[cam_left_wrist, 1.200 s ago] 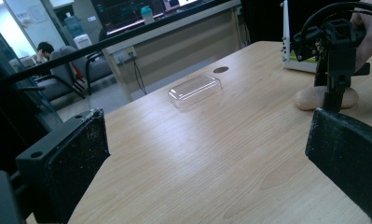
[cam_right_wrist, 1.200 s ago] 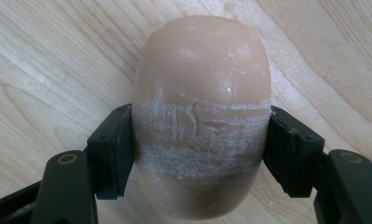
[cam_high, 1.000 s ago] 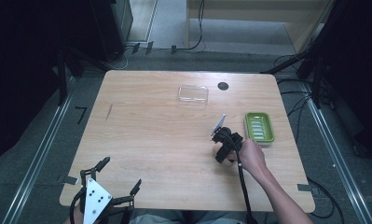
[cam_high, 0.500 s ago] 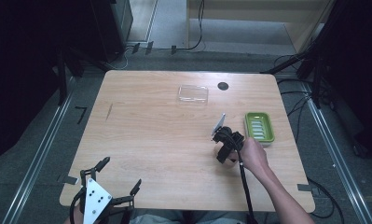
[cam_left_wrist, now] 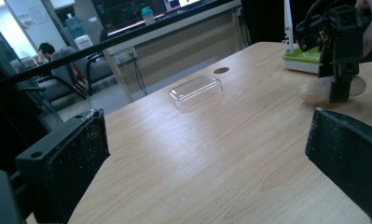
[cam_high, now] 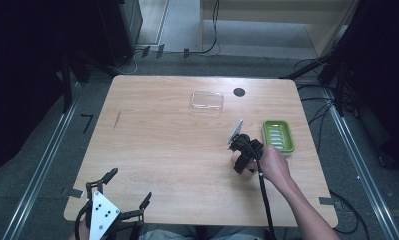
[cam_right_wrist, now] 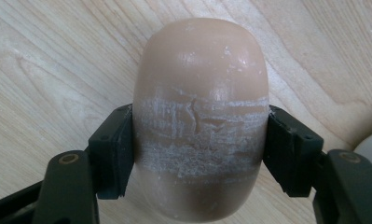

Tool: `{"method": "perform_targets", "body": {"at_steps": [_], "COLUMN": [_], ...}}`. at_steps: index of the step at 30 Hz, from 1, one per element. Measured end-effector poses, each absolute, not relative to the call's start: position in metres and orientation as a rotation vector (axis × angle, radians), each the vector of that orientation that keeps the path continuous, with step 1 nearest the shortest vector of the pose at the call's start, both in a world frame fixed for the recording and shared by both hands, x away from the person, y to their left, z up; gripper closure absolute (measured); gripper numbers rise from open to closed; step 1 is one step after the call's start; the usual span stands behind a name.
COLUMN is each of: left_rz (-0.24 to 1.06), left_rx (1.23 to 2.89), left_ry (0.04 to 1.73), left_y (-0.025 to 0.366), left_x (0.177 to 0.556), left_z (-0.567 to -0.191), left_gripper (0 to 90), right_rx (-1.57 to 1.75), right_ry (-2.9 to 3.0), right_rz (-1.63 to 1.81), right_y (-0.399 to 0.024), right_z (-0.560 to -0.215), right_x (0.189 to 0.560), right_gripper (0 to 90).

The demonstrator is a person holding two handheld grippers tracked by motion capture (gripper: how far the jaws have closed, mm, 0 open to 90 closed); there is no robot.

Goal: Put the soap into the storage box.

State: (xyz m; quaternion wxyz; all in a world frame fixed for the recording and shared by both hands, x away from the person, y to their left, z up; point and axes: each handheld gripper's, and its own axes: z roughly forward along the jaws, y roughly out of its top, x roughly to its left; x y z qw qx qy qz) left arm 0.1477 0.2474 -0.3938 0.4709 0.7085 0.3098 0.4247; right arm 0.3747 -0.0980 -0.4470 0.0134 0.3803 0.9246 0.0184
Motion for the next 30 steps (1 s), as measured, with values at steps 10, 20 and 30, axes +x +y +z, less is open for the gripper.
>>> {"method": "perform_targets", "body": {"at_steps": [10, 20, 30], "left_rz": [1.042, 1.040, 1.039], "left_rx": [1.735, 1.736, 1.737], "left_ry": [0.757, 0.758, 0.758], "left_y": [0.247, 0.247, 0.247], "left_x": [0.148, 0.148, 0.148], "left_z": [-0.394, -0.394, -0.394], "left_gripper": [0.0, 0.0, 0.0], "right_rx": [1.193, 1.191, 1.215], "right_ry": [2.880, 2.877, 2.862], "right_rz": [0.052, 0.060, 0.069], "right_y": [-0.101, -0.102, -0.108], "right_z": [-0.444, -0.439, -0.430], "right_x": [0.378, 0.381, 0.384], "right_gripper": [33.5, 33.5, 33.6]}}
